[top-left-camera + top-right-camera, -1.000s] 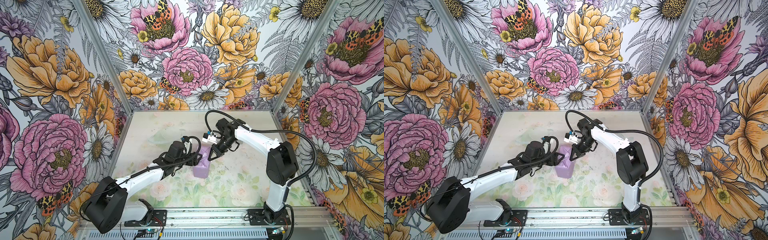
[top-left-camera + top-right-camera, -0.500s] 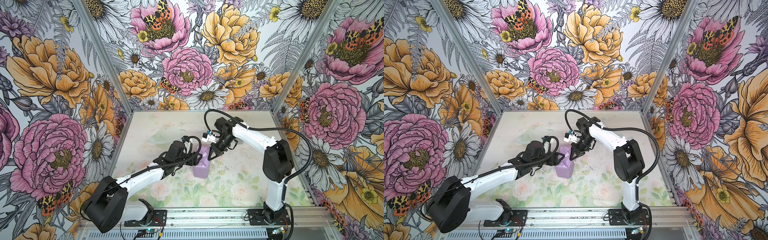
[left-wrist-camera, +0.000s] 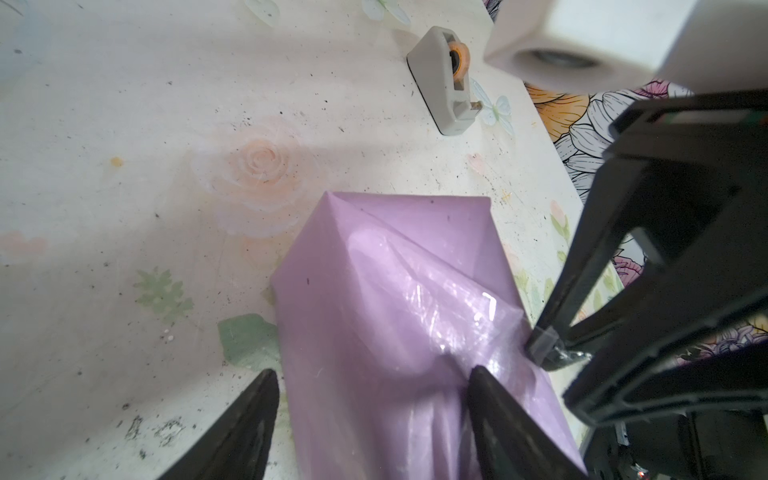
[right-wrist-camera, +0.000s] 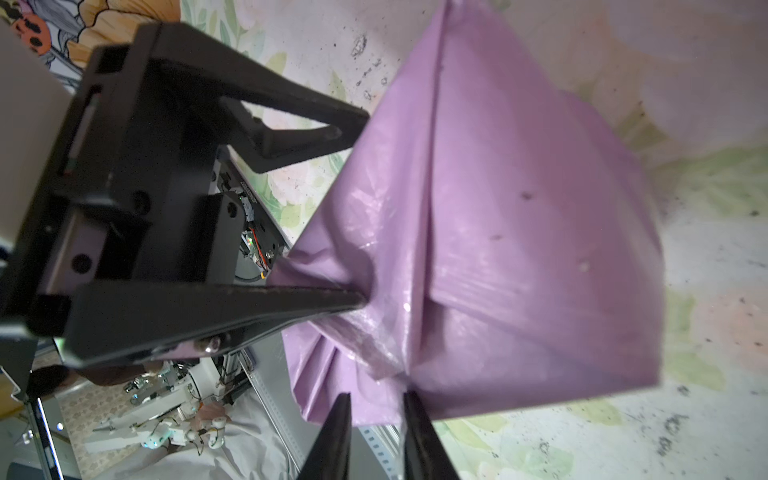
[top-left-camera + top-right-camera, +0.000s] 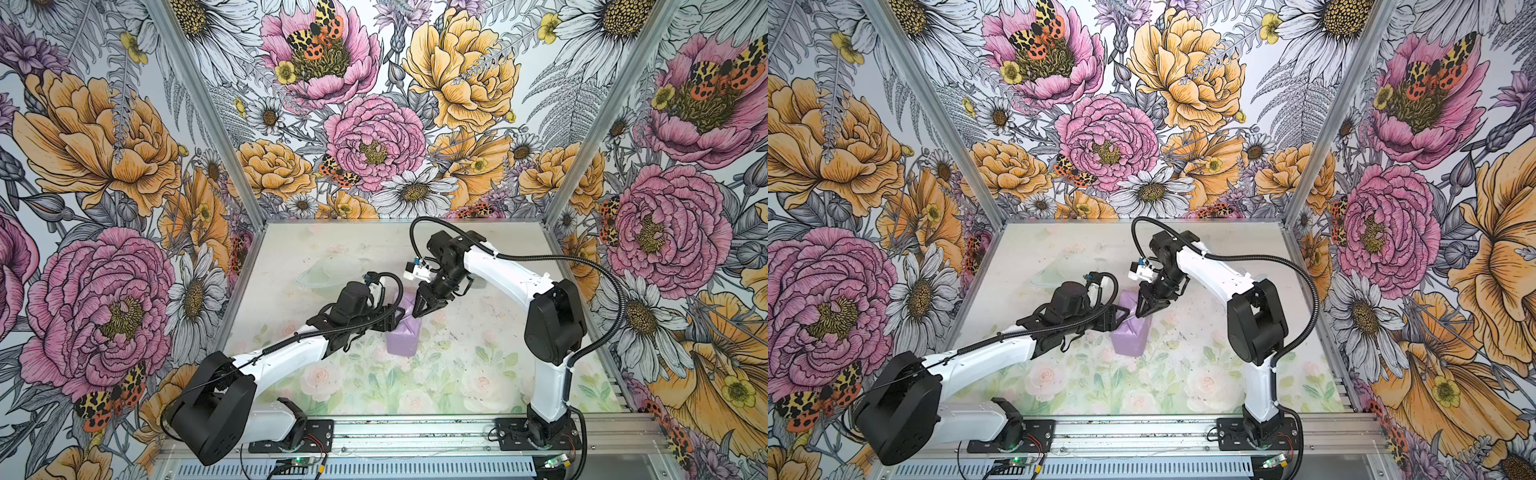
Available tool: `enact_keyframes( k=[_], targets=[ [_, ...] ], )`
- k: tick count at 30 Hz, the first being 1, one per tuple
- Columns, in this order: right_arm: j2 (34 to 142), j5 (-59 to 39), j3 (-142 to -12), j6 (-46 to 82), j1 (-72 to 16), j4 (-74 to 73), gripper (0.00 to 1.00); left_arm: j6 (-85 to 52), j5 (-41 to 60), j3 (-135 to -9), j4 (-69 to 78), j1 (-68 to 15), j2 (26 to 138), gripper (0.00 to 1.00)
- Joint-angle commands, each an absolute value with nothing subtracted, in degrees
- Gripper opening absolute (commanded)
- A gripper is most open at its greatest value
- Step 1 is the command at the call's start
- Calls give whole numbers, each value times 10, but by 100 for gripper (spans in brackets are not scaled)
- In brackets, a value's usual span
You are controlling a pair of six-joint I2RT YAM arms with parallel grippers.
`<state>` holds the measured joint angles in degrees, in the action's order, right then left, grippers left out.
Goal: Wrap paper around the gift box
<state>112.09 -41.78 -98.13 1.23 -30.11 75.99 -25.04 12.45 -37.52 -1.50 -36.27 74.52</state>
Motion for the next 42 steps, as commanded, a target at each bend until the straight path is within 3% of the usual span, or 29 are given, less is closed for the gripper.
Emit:
enact_keyframes(
  k=[1,4,6,14,26,42],
  targets=[
    [1141,-374,-992,45,-301,744,15,-228,115,-366,-76,-366,758,72],
    [1142,-384,-988,47,-304,744,3,-229,115,-365,-71,-366,754,72],
    [1133,-398,-990,43,-303,744,0,-229,115,-365,-69,-367,757,72],
    [1094,-417,-1017,45,-306,743,0,-228,114,-365,-68,-367,765,72],
    [1142,-434,-1013,38,-316,737,0,-227,111,-365,-71,-368,760,72],
    [1143,-393,-958,51,-310,728,0,-240,124,-382,-71,-342,704,71]
  ],
)
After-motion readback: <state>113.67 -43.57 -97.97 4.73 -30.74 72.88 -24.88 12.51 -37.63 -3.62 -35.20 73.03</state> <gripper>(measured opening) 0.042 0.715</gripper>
